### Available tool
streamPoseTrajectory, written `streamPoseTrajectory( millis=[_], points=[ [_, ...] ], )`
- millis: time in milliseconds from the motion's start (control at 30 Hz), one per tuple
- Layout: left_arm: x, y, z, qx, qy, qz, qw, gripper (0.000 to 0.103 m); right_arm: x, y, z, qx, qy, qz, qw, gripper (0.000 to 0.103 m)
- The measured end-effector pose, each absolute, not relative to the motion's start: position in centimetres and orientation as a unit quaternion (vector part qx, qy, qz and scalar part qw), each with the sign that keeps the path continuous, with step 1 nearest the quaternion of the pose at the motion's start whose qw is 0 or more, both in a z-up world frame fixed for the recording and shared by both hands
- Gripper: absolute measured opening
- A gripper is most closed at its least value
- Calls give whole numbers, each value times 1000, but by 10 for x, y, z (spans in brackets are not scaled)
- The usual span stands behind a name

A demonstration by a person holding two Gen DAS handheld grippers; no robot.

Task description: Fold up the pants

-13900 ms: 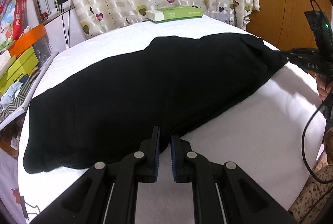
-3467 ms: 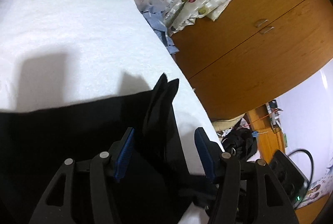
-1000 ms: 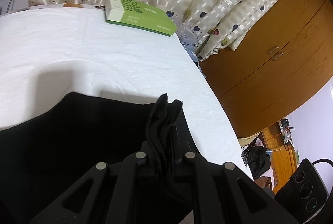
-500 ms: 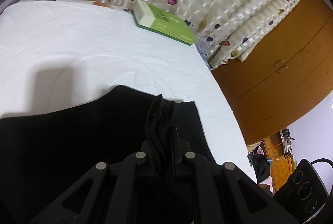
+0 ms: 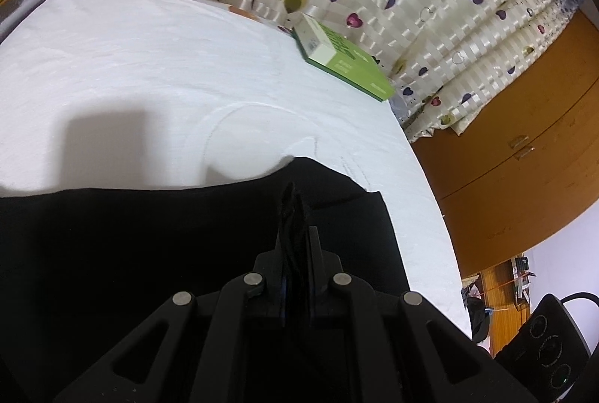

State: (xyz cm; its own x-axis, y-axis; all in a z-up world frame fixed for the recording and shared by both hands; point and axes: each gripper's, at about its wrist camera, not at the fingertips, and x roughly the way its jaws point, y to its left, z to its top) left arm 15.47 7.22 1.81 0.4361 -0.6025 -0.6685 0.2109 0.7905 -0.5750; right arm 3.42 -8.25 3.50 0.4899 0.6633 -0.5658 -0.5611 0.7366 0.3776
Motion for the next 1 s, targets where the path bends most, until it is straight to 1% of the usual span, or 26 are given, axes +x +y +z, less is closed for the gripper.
streamPoseTrajectory(
  millis=[467,533,633,933,1000],
  points=[
    [155,83,-3,-186,489,-220,823,10,43,-69,12,72,401,355,841,6],
    [155,85,-6,-188,491,-215,823,11,42,-67,10,67,404,353,841,7],
    [155,86,-5,-174,489,-204,830,14,42,-66,10,64,406,351,842,7],
    [153,98,-2,-162,484,-174,842,14,40,-63,8,60,413,345,841,9],
    [152,102,-1,-159,483,-165,845,14,40,-62,9,59,414,346,840,11]
  ],
)
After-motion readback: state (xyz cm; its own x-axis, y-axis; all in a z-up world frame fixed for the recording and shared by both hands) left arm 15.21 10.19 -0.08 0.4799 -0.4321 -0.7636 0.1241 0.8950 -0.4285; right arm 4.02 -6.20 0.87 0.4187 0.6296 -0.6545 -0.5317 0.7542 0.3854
